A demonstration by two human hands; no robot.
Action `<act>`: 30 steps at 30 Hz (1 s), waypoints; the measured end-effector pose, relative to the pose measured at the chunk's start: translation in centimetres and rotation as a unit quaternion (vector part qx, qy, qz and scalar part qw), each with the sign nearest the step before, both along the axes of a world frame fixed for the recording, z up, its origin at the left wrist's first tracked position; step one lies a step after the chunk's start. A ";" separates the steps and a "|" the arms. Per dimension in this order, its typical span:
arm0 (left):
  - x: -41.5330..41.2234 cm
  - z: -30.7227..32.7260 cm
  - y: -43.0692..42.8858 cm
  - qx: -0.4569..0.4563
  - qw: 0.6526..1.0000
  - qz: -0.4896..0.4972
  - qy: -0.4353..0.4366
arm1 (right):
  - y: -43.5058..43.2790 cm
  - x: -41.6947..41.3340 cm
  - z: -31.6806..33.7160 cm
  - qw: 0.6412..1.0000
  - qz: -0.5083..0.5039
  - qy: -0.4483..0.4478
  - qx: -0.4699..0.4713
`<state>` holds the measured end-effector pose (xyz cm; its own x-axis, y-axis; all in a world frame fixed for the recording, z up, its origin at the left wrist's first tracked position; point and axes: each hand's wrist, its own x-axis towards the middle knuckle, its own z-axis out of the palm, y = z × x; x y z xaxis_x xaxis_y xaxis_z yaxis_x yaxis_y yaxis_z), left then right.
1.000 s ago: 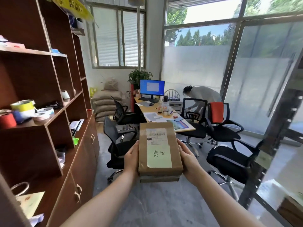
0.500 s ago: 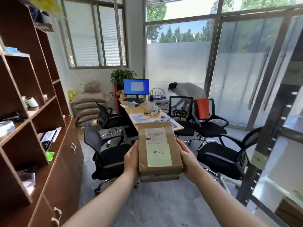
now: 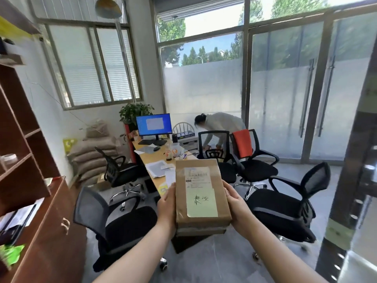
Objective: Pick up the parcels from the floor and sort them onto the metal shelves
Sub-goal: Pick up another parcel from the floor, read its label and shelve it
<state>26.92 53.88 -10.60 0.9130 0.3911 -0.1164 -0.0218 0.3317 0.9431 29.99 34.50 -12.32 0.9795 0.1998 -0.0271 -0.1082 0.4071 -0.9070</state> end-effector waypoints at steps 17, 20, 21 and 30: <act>12.1 -2.5 -10.4 -0.021 0.970 -0.241 0.014 | -9.8 2.2 -0.4 0.972 -0.236 0.012 -0.012; 13.2 -1.8 -12.0 -0.014 0.957 -0.288 -0.004 | -9.9 1.1 0.3 0.955 -0.297 0.002 -0.017; 13.4 -1.5 -12.6 -0.015 0.952 -0.305 -0.008 | -9.9 0.6 0.7 0.948 -0.317 -0.002 -0.024; 10.8 1.5 -16.4 -0.002 0.906 -0.419 -0.068 | -10.4 -6.0 4.2 0.897 -0.441 -0.026 -0.029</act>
<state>37.72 37.48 -9.06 0.8951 -0.4453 0.0201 0.1225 0.2891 0.9494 24.00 24.12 -8.07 0.7556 -0.6539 0.0377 0.2752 0.2647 -0.9242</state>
